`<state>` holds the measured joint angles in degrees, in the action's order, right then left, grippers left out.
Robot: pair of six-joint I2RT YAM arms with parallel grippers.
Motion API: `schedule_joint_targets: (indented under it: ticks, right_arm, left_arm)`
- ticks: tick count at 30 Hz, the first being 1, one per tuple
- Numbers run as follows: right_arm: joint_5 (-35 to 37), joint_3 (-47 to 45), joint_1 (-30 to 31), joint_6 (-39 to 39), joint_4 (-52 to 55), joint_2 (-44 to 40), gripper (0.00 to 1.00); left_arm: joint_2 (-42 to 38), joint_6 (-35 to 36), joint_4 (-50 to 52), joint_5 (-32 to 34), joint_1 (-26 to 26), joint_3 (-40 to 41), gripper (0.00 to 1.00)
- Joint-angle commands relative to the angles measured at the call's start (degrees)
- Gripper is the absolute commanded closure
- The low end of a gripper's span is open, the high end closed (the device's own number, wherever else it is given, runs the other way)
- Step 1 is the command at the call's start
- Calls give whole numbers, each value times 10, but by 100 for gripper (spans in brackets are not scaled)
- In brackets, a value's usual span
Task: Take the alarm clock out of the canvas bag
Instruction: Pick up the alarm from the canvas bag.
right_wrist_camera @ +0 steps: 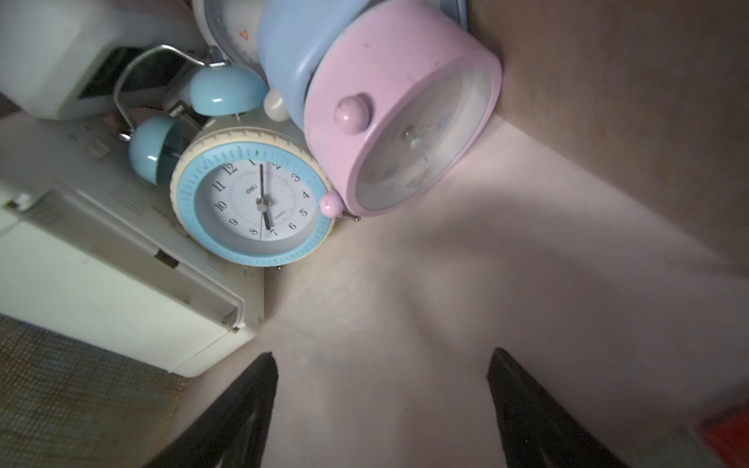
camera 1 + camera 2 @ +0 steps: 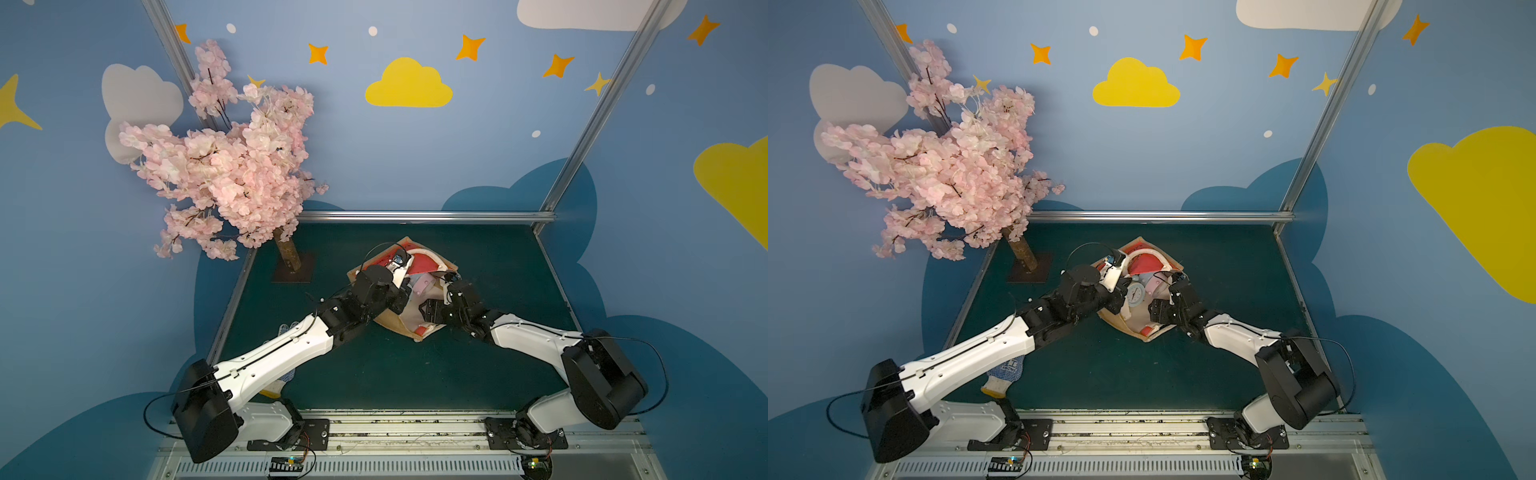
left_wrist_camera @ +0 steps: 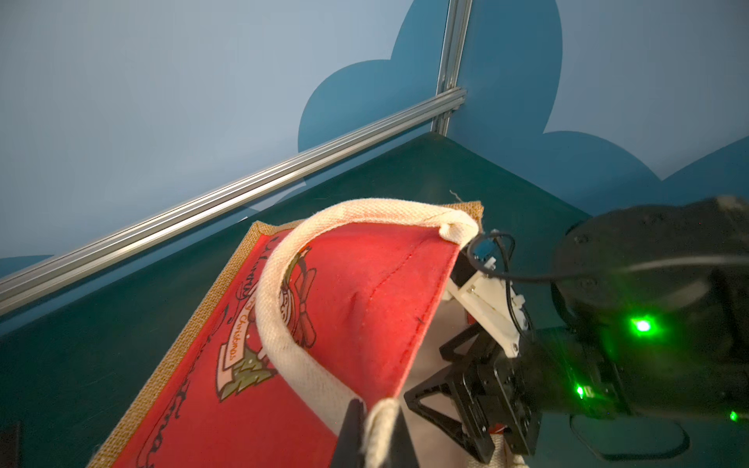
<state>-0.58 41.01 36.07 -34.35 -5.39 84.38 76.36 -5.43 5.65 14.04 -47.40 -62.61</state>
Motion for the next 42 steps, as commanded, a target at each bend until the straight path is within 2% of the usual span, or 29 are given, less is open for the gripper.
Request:
schedule_joint_targets:
  ticks: [1,7,10,14,20,25,30,34,42]
  right_arm:
    - [17,-14,-4,-40,-25,-35,18]
    - [28,-42,-2,-84,-36,-66,20]
    - [49,-53,-2,-138,-16,-82,23]
    - [49,-88,-5,-190,-49,-96,23]
    - [51,-81,-27,-179,-48,-74,22]
    - [-9,-79,-54,-200,-144,-21,21]
    - [-6,-40,-53,-188,-142,30,20]
    - [-18,-40,-62,-210,-147,64,22]
    - [-14,-38,-68,-216,-93,49,24]
  left_arm:
    - [25,-40,-2,-19,-5,-61,97]
    - [82,-71,18,-44,-9,-120,97]
    - [89,-77,3,-41,-17,-115,97]
    - [94,-100,-17,-48,-26,-95,97]
    - [93,-99,-22,-40,-45,-77,97]
    - [82,-100,-16,-38,-45,-69,97]
    - [74,-103,-17,-31,-45,-55,97]
    - [65,-103,-14,-26,-45,-46,97]
    - [31,-91,-18,-9,-45,-13,97]
